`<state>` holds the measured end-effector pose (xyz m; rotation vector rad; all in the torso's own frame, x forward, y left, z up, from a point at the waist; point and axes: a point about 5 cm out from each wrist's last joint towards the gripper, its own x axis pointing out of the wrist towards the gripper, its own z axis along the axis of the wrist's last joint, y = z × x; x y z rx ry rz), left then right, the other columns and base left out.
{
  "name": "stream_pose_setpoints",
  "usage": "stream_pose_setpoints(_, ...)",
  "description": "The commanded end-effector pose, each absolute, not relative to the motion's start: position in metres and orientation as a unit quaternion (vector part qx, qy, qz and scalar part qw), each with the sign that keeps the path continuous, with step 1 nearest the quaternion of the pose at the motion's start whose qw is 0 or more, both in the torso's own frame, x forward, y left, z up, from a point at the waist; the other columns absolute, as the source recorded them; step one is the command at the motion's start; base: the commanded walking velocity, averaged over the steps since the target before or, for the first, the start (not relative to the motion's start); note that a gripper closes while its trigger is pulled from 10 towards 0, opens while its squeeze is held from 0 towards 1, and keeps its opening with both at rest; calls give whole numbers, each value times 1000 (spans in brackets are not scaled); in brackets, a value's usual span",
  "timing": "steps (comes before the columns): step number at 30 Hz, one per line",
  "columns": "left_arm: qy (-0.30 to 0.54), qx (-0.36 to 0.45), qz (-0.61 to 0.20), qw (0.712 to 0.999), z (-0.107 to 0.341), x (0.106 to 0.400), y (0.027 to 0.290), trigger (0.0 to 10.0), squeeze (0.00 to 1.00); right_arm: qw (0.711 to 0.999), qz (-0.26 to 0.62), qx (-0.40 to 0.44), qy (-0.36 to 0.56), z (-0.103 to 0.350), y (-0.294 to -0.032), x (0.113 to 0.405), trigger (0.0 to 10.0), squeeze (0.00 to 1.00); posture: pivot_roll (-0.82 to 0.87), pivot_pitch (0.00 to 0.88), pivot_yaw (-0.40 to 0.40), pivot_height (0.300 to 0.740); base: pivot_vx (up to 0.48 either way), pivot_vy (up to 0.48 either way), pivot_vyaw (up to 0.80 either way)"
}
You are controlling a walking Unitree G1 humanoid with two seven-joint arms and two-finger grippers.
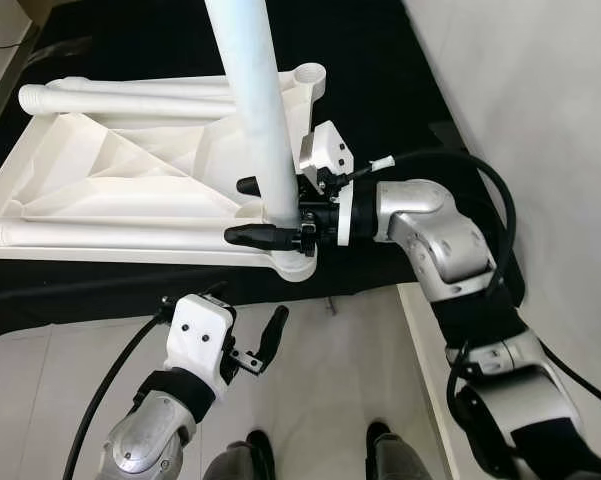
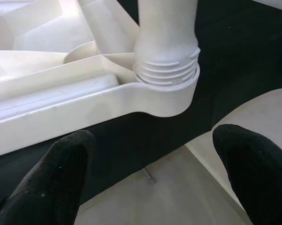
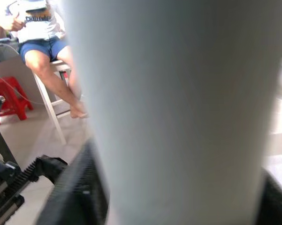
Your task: Building children table
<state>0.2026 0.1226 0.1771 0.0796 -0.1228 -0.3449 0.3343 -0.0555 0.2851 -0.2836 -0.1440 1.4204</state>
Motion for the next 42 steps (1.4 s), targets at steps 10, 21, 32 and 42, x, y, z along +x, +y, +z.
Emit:
stream_pose_setpoints(10, -50, 42, -171, 983, 174, 199, 124, 10000, 0, 745, 647, -154, -52, 278, -63, 336, 0, 0, 10, 335, 100, 740, 0, 0, 0)
stream_pose_setpoints(21, -49, 43, -173, 983, 173, 200, 125, 10000, 0, 958, 272, -36, 84, 188, -45, 305, 0, 0, 3, 323, 100, 740, 0, 0, 0)
stream_pose_setpoints(32, -50, 44, -171, 983, 174, 201, 124, 10000, 0, 923, 383, -13, 24, 215, -22, 315, 10000, 1000, 5, 331, 92, 740, 0, 0, 0)
stream_pose_setpoints(42, -53, 41, -169, 983, 175, 202, 123, 10000, 0, 822, 564, -69, -39, 244, -25, 309, 10000, 0, 10, 336, 89, 740, 0, 0, 0)
